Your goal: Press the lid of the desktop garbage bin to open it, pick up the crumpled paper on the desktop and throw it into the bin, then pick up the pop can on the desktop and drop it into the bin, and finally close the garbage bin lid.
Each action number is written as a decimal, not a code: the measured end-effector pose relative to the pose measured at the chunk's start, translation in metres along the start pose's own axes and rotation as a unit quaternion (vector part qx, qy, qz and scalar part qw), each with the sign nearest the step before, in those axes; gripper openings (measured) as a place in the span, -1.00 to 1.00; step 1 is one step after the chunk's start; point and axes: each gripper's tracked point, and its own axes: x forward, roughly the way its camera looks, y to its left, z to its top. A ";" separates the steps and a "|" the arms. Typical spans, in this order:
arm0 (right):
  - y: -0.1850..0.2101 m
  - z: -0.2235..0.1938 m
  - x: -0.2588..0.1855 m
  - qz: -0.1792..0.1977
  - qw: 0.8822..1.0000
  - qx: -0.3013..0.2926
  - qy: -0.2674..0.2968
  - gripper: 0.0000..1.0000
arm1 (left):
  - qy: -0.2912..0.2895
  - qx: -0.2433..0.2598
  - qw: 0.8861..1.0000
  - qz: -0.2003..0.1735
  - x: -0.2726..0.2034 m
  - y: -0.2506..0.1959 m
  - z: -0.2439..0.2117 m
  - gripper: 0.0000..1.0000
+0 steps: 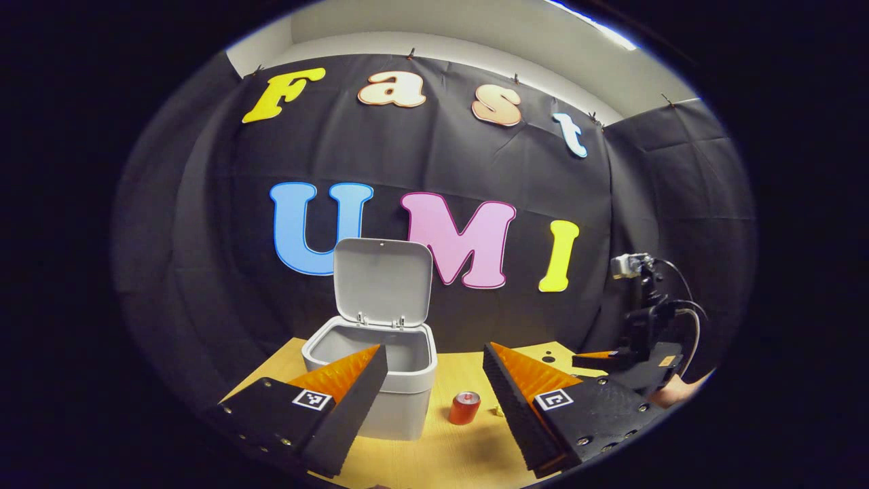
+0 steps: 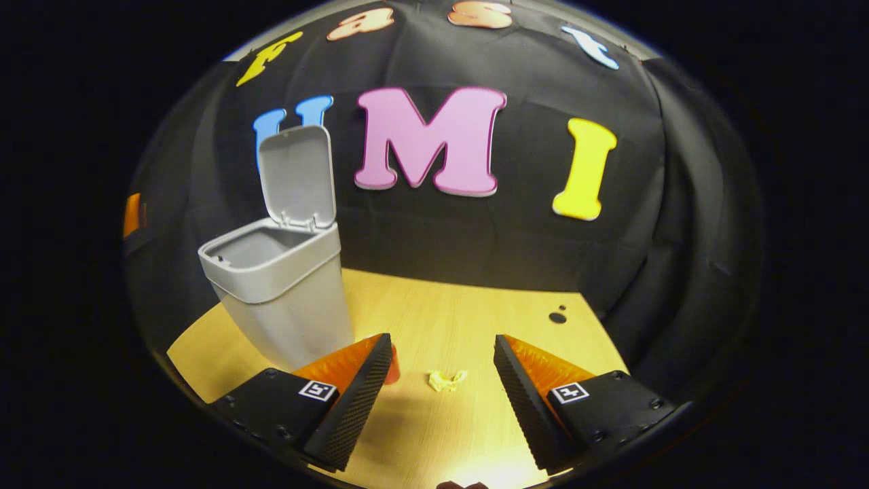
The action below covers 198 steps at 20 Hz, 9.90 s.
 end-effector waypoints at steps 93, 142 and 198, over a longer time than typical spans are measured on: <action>0.123 0.180 0.010 0.139 0.978 -0.086 -0.127 0.96 | 0.116 0.015 0.993 -0.007 -0.008 0.006 -0.148 0.87; -0.078 -0.089 0.010 -0.058 0.994 0.022 -0.086 0.96 | 0.149 0.036 0.987 -0.049 0.245 -0.081 -0.339 0.88; -0.034 0.083 -0.097 -0.032 0.988 0.000 -0.152 0.96 | 0.046 0.014 0.995 0.091 0.187 0.114 -0.022 0.70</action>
